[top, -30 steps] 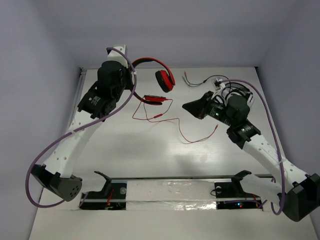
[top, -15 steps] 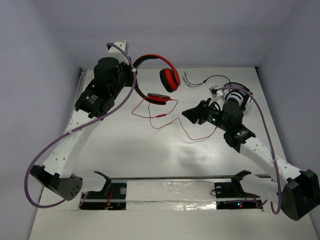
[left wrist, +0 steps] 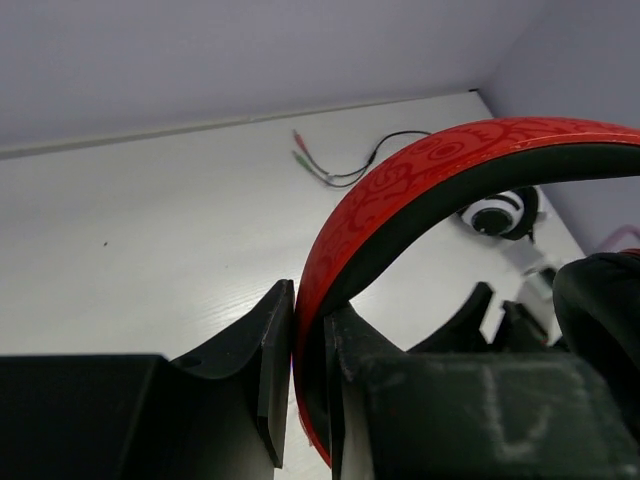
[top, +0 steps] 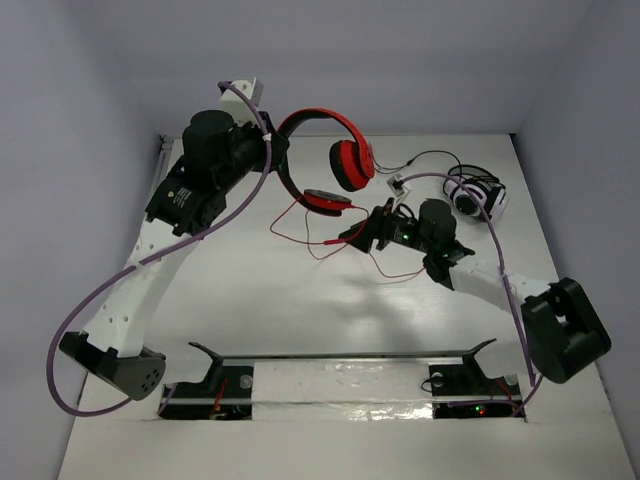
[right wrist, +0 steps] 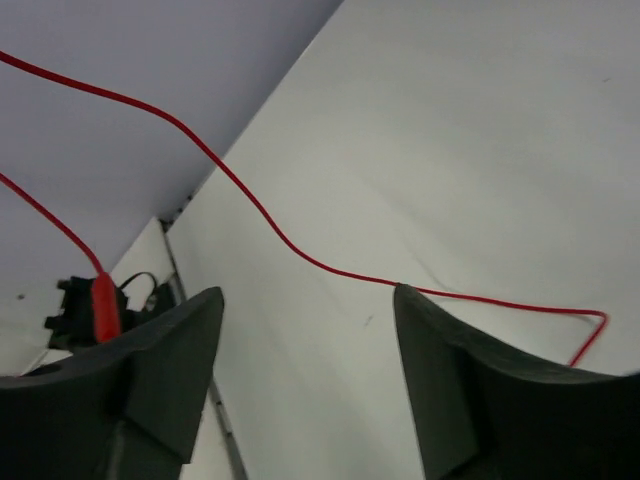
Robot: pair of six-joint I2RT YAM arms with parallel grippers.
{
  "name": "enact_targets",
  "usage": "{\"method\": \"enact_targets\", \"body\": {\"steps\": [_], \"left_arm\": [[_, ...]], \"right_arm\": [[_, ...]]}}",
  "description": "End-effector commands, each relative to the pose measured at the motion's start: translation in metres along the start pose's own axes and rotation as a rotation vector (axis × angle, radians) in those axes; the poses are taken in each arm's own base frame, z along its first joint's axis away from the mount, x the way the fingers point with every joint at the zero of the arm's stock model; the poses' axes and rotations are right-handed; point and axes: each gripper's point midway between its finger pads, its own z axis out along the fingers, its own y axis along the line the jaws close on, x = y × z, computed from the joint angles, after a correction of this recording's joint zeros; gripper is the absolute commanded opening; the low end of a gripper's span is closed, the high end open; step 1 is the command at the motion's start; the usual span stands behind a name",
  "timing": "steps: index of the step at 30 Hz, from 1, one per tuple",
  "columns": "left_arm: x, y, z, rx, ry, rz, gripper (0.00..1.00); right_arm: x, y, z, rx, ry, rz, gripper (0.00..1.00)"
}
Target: Wrap the headphones
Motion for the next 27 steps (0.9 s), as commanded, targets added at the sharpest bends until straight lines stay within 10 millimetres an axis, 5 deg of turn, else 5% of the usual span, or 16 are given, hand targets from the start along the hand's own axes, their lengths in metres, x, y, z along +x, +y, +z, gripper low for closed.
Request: {"method": "enact_targets", "body": {"steps": [1,8,14,21,27], "left_arm": [[-0.063,-0.043,-0.027,0.179,-0.165,-0.059,0.00],[-0.060,-0.054,-0.029,0.236,-0.132,-0.068,0.00],[-0.049,-0.053,-0.024,0.235,-0.108,-0.078,0.00],[-0.050,-0.058,-0.026,0.267,-0.110,-0.090,0.00],[-0.047,-0.061,-0.030,0.283,-0.105,-0.097,0.00]], "right_arm": [[-0.021,0.044,0.009,-0.224,-0.048,-0.109,0.79],[-0.019,0.059,0.025,-0.357,-0.001,-0.126,0.88],[0.007,0.092,0.033,-0.484,0.077,-0.129,0.88],[0.030,0.104,0.039,-0.584,0.119,-0.053,0.84],[0.027,0.107,0.054,-0.577,0.071,-0.023,0.78]]}}
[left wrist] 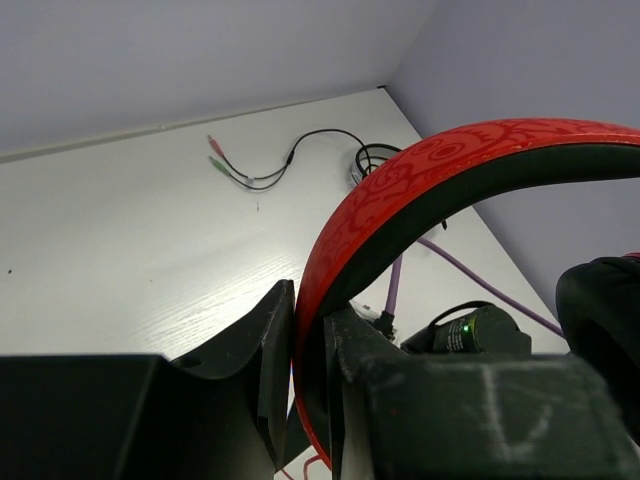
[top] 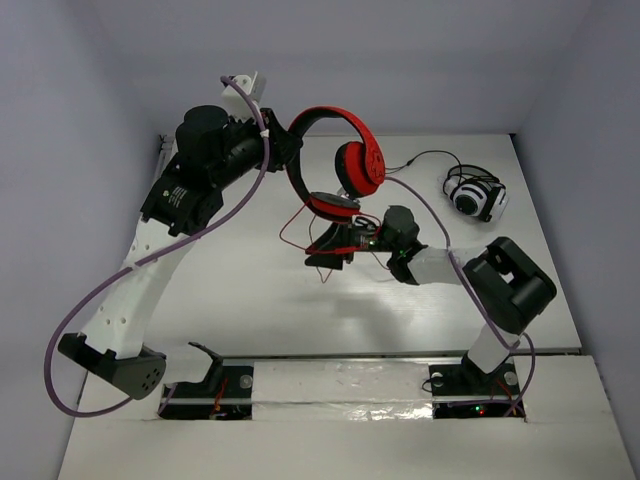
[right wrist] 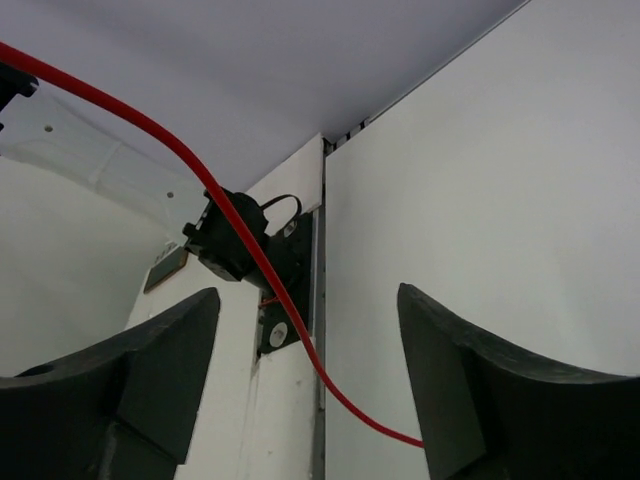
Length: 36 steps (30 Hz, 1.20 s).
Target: Wrap the headphones
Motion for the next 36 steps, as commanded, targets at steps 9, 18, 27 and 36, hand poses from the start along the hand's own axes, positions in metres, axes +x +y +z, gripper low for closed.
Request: {"method": "enact_targets", "body": {"steps": [9,18,27,36], "left_arm": [[-0.011,-0.016,-0.019,0.059,-0.057,-0.005,0.00],[0.026,0.020,-0.030,-0.092,0.036,0.057,0.00],[0.032,0.061,-0.027,-0.290,0.034,0.106,0.00],[0.006,0.053,-0.006,-0.259,-0.088,0.024,0.00]], "right_arm": [[-0.066,0.005,0.006,0.142,-0.222,-0.163,0.00],[-0.150,-0.026,-0.077,0.794,-0.496,-0.314,0.00],[-0.150,0.023,-0.093,0.719,-0.511,-0.327,0.00],[-0.100,0.020,-0.062,0.581,-0.369,-0.217,0.00]]}}
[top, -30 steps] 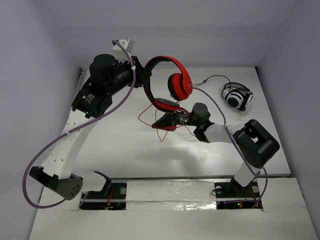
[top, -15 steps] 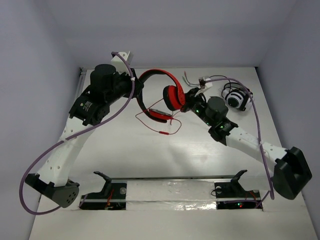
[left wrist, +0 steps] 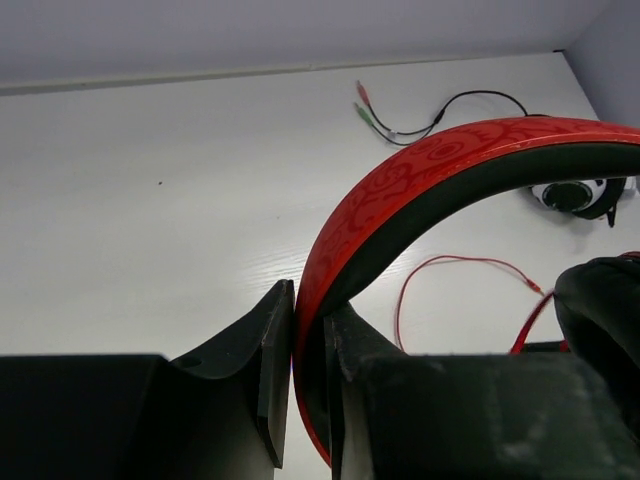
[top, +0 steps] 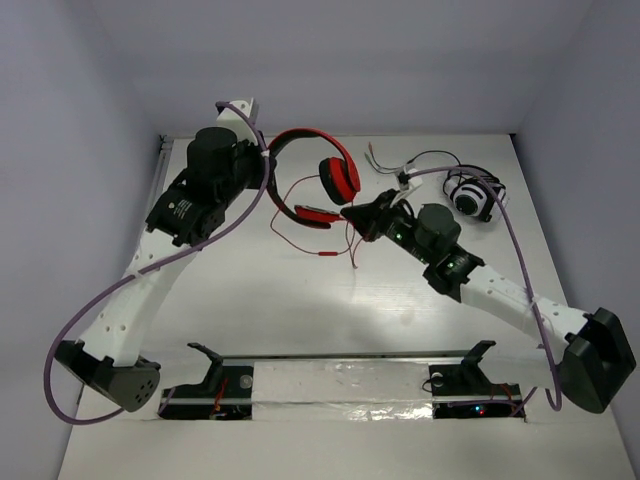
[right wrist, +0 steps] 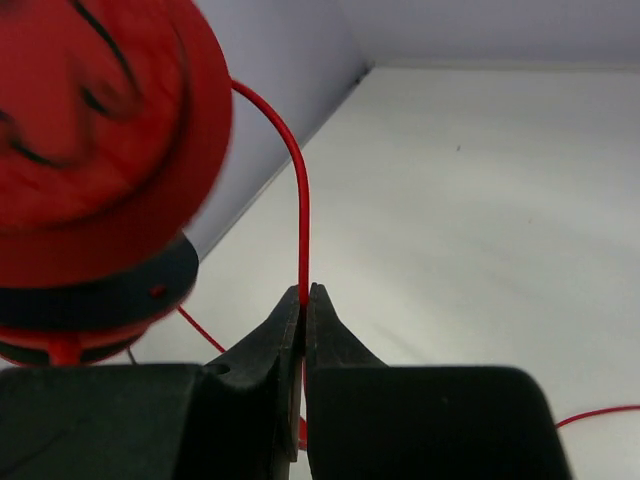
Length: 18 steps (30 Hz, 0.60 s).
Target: Wrap the headphones
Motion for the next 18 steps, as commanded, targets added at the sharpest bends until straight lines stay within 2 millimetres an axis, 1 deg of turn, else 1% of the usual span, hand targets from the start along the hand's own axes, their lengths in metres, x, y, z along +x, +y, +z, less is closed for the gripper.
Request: {"method": "enact_targets", "body": {"steps": [1,3,5,6,8,9,11,12,13,15,16,17,18], "left_arm": [[-0.048,-0.025,0.000,0.096,-0.163,-0.091,0.00],[-0.050,-0.029,0.003,0.113,-0.167,-0.103,0.00],[-0.051,-0.023,0.005,0.079,-0.173,-0.100,0.00],[-0.050,-0.019,0.008,0.057,-0.170,-0.082,0.00],[-0.048,-0.008,0.011,-0.008,-0.159,-0.060,0.00],[-0.047,-0.005,0.011,-0.024,-0.157,-0.046,0.00],[-0.040,-0.001,0.013,-0.035,-0.130,-0.018,0.00],[-0.035,-0.001,0.014,-0.036,-0.109,-0.004,0.00],[-0.028,0.001,0.016,-0.040,-0.083,0.019,0.00],[-0.013,-0.001,0.021,-0.018,-0.042,0.047,0.00],[-0.007,-0.002,0.022,-0.005,-0.022,0.051,0.00],[0.000,0.004,0.025,-0.031,-0.005,0.057,0.00],[0.004,0.005,0.026,-0.034,0.004,0.057,0.00]], "right_arm": [[0.027,0.009,0.003,-0.047,0.070,0.032,0.00],[0.028,0.007,0.002,-0.042,0.069,0.032,0.00],[0.032,0.010,-0.001,-0.053,0.078,0.031,0.00],[0.029,0.012,-0.004,-0.059,0.071,0.027,0.00],[0.032,0.010,-0.010,-0.047,0.078,0.022,0.00],[0.021,0.011,-0.015,-0.040,0.046,0.018,0.00],[0.018,0.010,-0.024,-0.022,0.039,0.009,0.00],[0.015,0.006,-0.027,0.001,0.023,0.007,0.00],[0.005,0.008,-0.034,0.010,0.001,0.001,0.00],[-0.005,0.007,-0.039,0.030,-0.020,-0.024,0.00],[-0.010,0.010,-0.042,0.033,-0.020,-0.031,0.00],[-0.018,0.017,-0.047,0.009,-0.029,-0.042,0.00],[-0.021,0.022,-0.049,-0.006,-0.029,-0.042,0.00]]}}
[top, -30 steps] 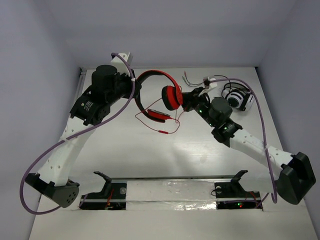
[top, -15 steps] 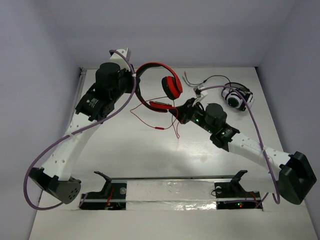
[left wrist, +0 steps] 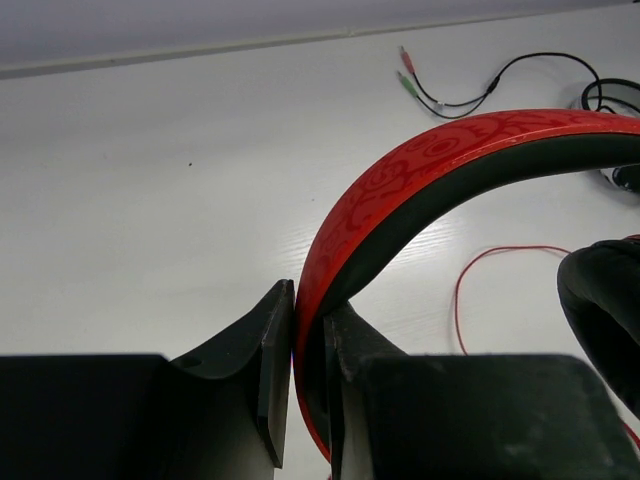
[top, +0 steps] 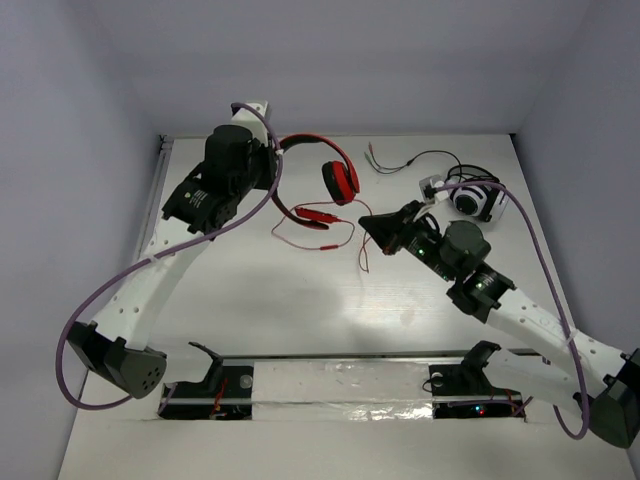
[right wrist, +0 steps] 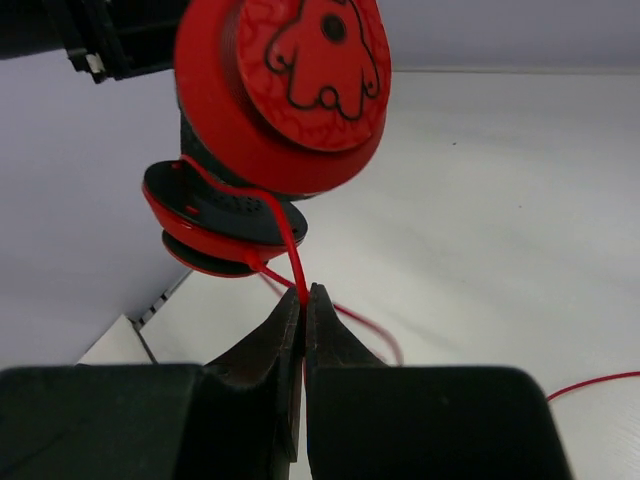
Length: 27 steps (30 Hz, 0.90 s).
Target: Wrap the headphones
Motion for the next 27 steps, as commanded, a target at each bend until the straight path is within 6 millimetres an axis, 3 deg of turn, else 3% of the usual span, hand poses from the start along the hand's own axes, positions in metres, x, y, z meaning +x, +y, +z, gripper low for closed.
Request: {"method": "enact_targets", "body": {"steps": [1,4,7,12,14,16,19,21,23,27], "left_arm": [[-0.014,0.002,-0.003,-0.015,-0.065,-0.001,0.00],[-0.023,0.015,0.000,-0.096,-0.097,-0.010,0.00],[-0.033,0.012,0.002,-0.104,-0.136,-0.021,0.00],[-0.029,0.029,0.014,-0.213,-0.148,-0.037,0.00],[-0.043,0.035,0.011,-0.253,-0.191,-0.062,0.00],[-0.059,0.030,0.006,-0.230,-0.239,-0.084,0.00],[-0.100,0.020,-0.012,-0.183,-0.331,-0.128,0.00],[-0.113,0.013,-0.017,-0.153,-0.354,-0.137,0.00],[-0.122,0.005,-0.021,-0.107,-0.354,-0.143,0.00],[-0.116,0.003,-0.026,-0.087,-0.342,-0.145,0.00]], "right_arm": [[-0.020,0.013,-0.008,-0.019,-0.019,-0.038,0.00],[-0.014,0.028,-0.012,-0.087,0.014,-0.012,0.00],[-0.005,0.023,-0.008,-0.068,0.047,-0.008,0.00],[0.001,0.038,-0.002,-0.124,0.088,-0.017,0.00],[0.007,0.041,-0.005,-0.144,0.108,-0.023,0.00],[0.021,0.033,-0.005,-0.116,0.148,-0.020,0.00],[0.042,0.012,-0.001,-0.038,0.190,-0.004,0.00],[0.050,0.005,0.001,-0.005,0.206,0.010,0.00],[0.058,-0.007,0.004,0.048,0.223,0.012,0.00],[0.068,-0.026,0.012,0.153,0.266,0.010,0.00]]}}
